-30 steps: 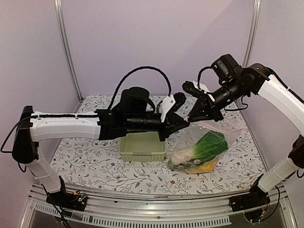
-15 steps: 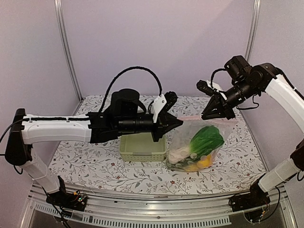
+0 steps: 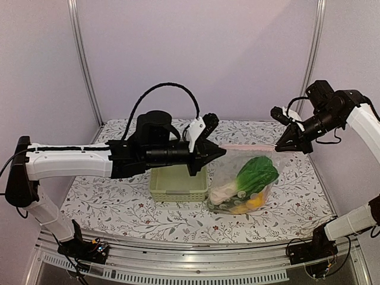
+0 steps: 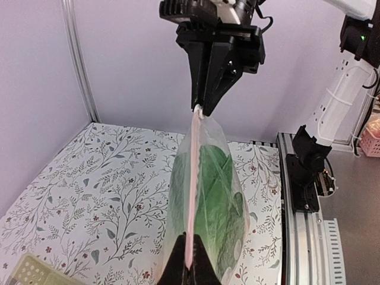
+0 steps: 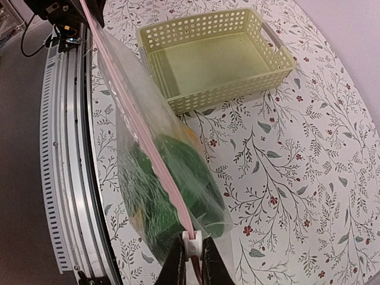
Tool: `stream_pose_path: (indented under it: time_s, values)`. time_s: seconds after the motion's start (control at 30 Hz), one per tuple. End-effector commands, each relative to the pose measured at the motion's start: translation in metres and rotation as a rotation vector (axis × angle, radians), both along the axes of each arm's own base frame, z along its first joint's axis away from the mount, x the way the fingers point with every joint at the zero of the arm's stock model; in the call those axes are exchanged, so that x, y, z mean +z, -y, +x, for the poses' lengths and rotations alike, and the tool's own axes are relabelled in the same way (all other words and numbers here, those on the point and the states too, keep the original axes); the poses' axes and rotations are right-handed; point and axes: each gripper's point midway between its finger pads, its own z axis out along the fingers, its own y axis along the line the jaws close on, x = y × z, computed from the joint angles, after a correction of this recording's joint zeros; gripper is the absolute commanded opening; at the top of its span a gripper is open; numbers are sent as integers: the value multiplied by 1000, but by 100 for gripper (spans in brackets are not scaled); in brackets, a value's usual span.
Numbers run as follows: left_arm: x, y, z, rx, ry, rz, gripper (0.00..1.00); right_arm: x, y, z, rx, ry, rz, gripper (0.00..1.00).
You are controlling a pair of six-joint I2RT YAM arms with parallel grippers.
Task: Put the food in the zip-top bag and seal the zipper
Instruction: Zip the zipper on the zipper food storage bag.
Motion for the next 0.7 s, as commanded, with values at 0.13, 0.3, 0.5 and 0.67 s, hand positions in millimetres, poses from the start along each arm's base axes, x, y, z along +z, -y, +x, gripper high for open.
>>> stream_pose_path:
  time_s: [0.13, 0.3, 0.5, 0.67]
  values:
    - [16, -18, 7, 32, 32, -25, 0, -27, 44, -10, -75, -6, -182, 0]
    - [17, -21, 9, 38, 35, -26, 0, -29, 54, -11, -98, 4, -201, 0]
    - [17, -23, 10, 41, 34, -26, 0, -33, 64, -11, -118, 12, -226, 0]
    - [16, -24, 10, 44, 36, -24, 0, -36, 72, -12, -128, 23, -255, 0]
